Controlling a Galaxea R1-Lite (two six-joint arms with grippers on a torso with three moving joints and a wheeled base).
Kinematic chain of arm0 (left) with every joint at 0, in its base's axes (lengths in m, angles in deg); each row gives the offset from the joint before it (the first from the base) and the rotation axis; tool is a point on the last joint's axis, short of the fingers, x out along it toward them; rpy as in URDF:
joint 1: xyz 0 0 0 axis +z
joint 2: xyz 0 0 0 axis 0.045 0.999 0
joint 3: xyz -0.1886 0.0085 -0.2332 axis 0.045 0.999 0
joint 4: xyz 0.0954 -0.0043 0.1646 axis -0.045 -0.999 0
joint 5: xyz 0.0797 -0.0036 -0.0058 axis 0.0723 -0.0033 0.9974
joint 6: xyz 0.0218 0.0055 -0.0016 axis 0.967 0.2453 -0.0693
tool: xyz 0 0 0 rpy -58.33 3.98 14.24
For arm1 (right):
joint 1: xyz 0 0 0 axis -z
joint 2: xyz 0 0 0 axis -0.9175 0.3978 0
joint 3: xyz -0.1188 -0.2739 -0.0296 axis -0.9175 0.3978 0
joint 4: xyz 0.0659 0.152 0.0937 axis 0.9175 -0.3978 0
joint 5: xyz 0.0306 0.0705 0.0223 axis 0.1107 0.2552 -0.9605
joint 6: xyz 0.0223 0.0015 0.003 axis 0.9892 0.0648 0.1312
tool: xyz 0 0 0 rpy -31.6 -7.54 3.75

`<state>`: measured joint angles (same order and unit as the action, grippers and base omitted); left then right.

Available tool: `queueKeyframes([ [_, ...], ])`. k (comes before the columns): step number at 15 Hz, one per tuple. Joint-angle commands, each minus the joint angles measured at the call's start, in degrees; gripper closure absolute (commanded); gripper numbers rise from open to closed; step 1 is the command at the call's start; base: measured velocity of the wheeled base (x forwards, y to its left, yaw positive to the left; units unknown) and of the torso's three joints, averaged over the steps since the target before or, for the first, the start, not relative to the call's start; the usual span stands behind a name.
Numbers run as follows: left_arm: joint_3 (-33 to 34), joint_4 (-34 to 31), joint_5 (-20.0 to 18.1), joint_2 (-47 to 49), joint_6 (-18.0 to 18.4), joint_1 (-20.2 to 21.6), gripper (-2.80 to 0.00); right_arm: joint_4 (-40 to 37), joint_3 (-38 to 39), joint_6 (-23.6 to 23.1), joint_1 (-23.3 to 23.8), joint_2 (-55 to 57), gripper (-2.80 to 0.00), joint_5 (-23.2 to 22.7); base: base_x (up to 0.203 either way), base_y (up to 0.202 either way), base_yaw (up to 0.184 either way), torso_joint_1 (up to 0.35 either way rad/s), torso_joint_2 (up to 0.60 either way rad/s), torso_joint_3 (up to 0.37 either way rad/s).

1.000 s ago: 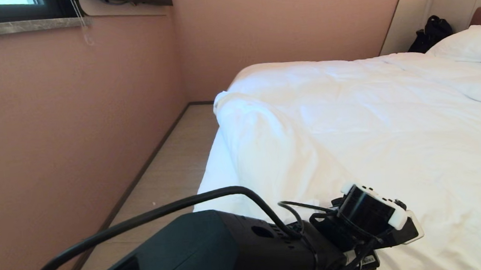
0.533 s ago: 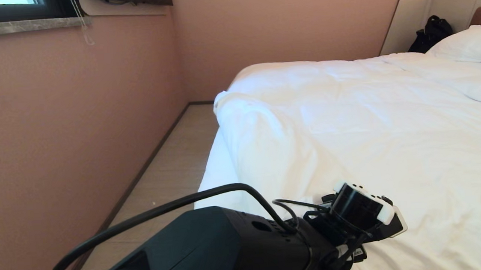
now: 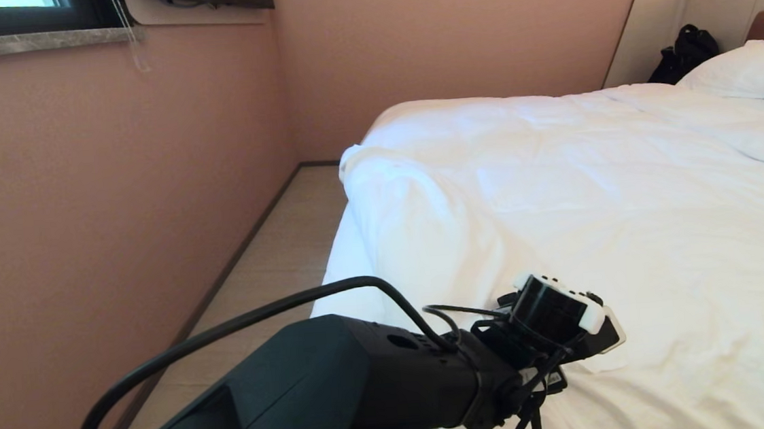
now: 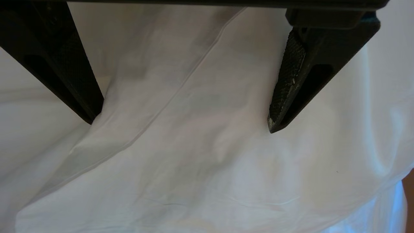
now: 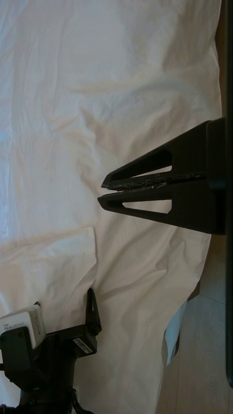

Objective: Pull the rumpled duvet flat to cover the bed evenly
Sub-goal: Flatten the corners of the folded blanket

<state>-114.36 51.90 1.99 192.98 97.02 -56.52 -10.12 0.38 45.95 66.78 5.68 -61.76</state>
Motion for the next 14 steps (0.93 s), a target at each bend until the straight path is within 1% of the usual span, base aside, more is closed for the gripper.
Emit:
queueKeyframes([
  [1,-0.17,0.10,0.22,0.48,0.30,1.10,-2.80,0.01,0.01,0.05,-0.02,0.06,0.00,-0.01,0.000,0.000,0.000,0.000,0.00,0.000],
  [9,-0.17,0.45,0.14,0.85,-0.04,0.83,-2.80,0.01,0.01,0.06,0.04,-0.02,0.00,-0.01,0.000,0.000,0.000,0.000,0.00,0.000],
  [10,-0.10,1.54,0.14,0.89,-0.23,0.77,-2.80,0.01,0.01,-0.02,0.00,0.01,0.00,-0.01,0.000,0.000,0.000,0.000,0.00,0.000],
  [11,-0.08,2.12,0.14,0.94,-0.31,0.74,0.00,0.01,0.01,-0.02,-0.04,-0.02,0.00,-0.01,0.000,0.000,0.000,0.000,0.00,0.000],
  [14,-0.17,4.40,0.05,1.03,-0.57,0.66,0.00,0.01,0.01,-0.02,-0.04,0.06,0.00,-0.01,0.000,0.000,0.000,0.000,0.00,0.000],
])
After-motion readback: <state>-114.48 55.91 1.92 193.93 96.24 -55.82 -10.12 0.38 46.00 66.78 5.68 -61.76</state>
